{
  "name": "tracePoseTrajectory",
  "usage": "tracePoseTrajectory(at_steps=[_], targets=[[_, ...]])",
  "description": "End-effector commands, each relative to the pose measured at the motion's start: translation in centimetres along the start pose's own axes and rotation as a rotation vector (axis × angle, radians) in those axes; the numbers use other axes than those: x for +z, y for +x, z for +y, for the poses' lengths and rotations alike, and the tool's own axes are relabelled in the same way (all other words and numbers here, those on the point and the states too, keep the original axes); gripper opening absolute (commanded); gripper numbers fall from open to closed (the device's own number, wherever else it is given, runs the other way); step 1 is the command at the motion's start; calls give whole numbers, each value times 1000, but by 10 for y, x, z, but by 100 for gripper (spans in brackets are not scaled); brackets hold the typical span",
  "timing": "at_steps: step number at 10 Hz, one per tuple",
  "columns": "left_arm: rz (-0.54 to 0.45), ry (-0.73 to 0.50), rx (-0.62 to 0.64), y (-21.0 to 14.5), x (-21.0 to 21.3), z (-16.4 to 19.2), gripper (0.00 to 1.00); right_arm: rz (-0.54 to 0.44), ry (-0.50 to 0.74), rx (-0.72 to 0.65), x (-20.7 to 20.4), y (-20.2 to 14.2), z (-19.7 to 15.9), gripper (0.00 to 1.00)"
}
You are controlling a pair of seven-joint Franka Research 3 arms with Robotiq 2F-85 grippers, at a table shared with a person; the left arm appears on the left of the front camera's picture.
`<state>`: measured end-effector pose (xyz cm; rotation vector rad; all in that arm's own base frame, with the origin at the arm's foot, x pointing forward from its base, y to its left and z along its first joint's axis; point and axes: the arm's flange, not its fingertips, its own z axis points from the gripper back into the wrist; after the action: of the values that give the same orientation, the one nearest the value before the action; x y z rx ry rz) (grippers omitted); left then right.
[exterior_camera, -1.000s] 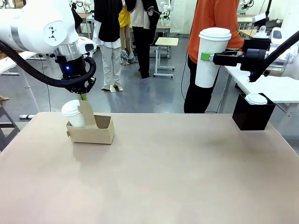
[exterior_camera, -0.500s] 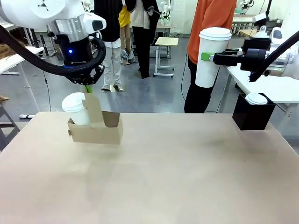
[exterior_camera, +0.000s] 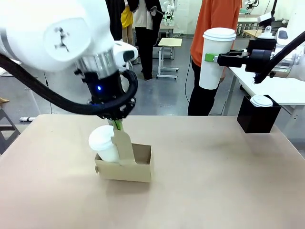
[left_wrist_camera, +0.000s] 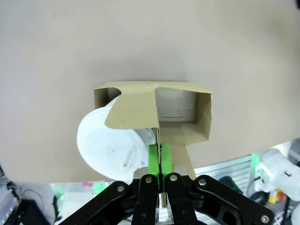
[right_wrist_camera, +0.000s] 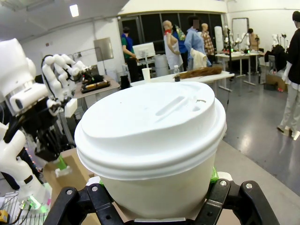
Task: Pour a drink into a cup and package it in a carrier.
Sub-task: Position the Cup Carrier in the center of the table, then insert the held 600 ml Paper Cup into the Cup Carrier.
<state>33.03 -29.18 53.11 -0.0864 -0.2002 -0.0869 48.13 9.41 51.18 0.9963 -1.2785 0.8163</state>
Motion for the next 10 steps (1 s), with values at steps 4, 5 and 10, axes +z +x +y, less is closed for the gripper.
tracePoseTrajectory(at_steps=[4,5,10], targets=[[-39,27,0,-11,-33,-28,2,-8,9,4,-1,4,2,80],[-28,34,0,-11,-39,-32,2,-8,9,4,-1,4,2,80],[-13,7,-21,-13,-33,-29,2,-8,9,4,-1,4,2,80]])
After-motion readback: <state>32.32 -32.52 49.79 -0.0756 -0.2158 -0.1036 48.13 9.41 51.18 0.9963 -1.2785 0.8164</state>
